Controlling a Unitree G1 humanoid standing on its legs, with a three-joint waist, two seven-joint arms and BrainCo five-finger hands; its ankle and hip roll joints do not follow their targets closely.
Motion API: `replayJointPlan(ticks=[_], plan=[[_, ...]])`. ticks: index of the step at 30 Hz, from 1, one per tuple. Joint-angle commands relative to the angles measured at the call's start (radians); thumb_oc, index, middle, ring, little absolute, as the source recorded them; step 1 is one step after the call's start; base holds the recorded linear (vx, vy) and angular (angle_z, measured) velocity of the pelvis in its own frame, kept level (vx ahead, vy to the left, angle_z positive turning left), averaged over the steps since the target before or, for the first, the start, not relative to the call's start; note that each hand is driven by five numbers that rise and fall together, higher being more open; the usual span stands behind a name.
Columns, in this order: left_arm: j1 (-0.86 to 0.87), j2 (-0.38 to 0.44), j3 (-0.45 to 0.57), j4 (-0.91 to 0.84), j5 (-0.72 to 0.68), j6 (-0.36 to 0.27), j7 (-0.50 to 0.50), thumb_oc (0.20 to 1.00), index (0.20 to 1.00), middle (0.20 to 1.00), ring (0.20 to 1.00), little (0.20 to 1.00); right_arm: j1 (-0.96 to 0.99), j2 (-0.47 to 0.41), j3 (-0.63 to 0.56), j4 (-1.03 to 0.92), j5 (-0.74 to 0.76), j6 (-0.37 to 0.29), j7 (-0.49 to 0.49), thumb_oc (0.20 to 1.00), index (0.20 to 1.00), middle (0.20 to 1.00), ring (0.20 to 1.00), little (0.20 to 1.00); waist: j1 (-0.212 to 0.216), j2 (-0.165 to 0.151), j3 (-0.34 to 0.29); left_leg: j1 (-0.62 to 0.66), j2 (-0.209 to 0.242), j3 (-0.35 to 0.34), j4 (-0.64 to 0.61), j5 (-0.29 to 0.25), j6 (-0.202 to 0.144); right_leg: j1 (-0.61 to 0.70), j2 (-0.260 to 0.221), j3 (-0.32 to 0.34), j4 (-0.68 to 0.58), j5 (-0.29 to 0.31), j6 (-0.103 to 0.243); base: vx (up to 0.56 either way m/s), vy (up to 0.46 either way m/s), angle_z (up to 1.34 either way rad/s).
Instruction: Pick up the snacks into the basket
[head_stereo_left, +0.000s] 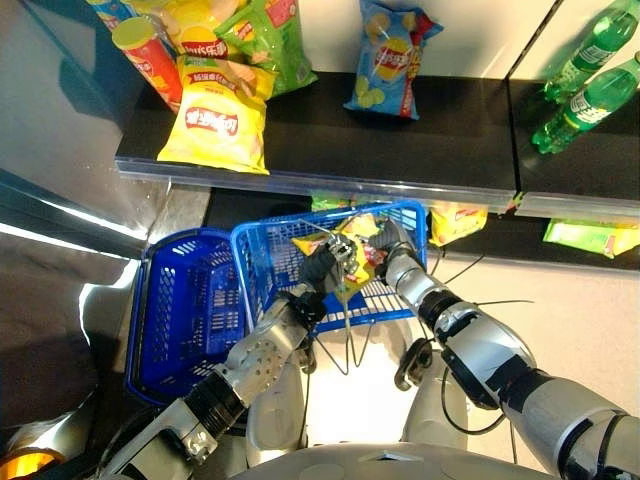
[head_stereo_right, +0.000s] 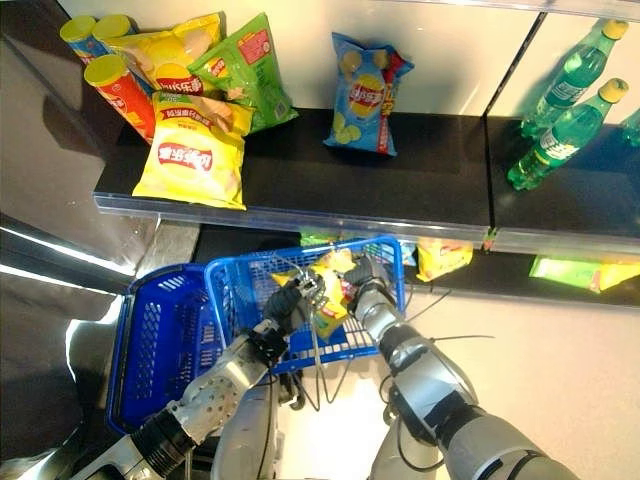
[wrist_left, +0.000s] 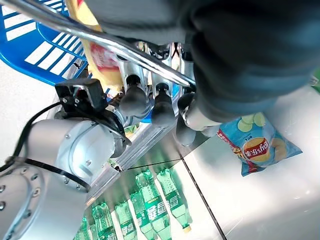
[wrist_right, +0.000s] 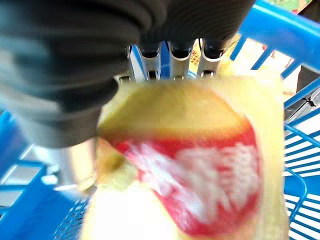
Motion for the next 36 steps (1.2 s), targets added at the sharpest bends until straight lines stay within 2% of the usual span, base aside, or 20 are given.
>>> replayJointPlan(ticks=[1,10,14,21,23,29,36], plan=[[0.024,-0.069,-0.051,-0.248,-0.062,-0.043,-0.044,0.2,0.2,0.2,0.2,0.2,-0.089,0.008,-0.002,0.027,0.005,-0.043,0.017,1.0,1.0,1.0,1.0,1.0,0.033,0.022,-0.034,0.015,-0.004,-0.023,-0.064,0.038,0.032,-0.008,0.012,0.025,0.044,0.088,0.059,0.0,0.0,0.0],[0.052,-0.069,-0.011,-0.226,-0.043,-0.052,-0.038,0.2,0.2,0.2,0.2,0.2,0.003,-0.008,0.009,-0.017,0.015,-0.056,0.04,1.0,1.0,1.0,1.0,1.0,0.018,0.011,-0.025,0.012,0.003,-0.02,-0.06,0.039,0.029,-0.022,0.013,0.036,0.053,0.088,0.057,0.0,0.0,0.0],[0.071,-0.073,0.02,-0.207,-0.022,-0.061,-0.029,0.2,0.2,0.2,0.2,0.2,0.07,-0.013,0.019,-0.108,0.032,-0.069,0.047,1.0,1.0,1.0,1.0,1.0,0.006,0.005,-0.023,0.017,0.005,-0.015,-0.063,0.041,0.028,-0.022,0.015,0.041,0.05,0.09,0.058,0.0,0.0,-0.01],[0.148,-0.092,0.136,-0.061,0.047,-0.088,-0.009,0.2,0.2,0.2,0.2,0.2,0.394,-0.108,0.064,-0.492,0.097,-0.117,0.13,1.0,1.0,1.0,1.0,1.0,-0.045,-0.036,-0.03,0.066,0.018,-0.006,-0.091,0.042,0.022,0.011,0.023,0.051,0.027,0.094,0.061,0.03,-0.01,-0.06],[0.185,-0.092,0.169,-0.018,0.06,-0.084,-0.026,0.2,0.2,0.2,0.2,0.2,0.5,-0.158,0.053,-0.555,0.115,-0.133,0.176,1.0,1.0,1.0,1.0,1.0,-0.061,-0.048,-0.044,0.111,0.023,-0.002,-0.121,0.046,0.016,0.054,0.03,0.049,-0.012,0.104,0.068,0.08,-0.022,-0.07],[0.25,-0.108,0.227,0.085,0.085,-0.06,-0.058,0.2,0.2,0.2,0.2,0.2,0.635,-0.214,0.016,-0.623,0.136,-0.144,0.234,1.0,1.0,1.0,1.0,1.0,-0.082,-0.059,-0.074,0.209,0.022,0.01,-0.207,0.071,0.002,0.15,0.055,0.045,-0.114,0.136,0.082,0.09,-0.011,-0.15],[0.303,-0.155,0.3,0.252,0.15,-0.03,-0.09,0.2,0.2,0.2,0.2,0.2,0.701,-0.219,-0.034,-0.586,0.128,-0.133,0.263,1.0,1.0,1.0,1.0,1.0,-0.096,-0.063,-0.133,0.345,-0.008,0.04,-0.363,0.115,-0.012,0.273,0.081,0.042,-0.284,0.194,0.099,0.11,0.001,-0.13]])
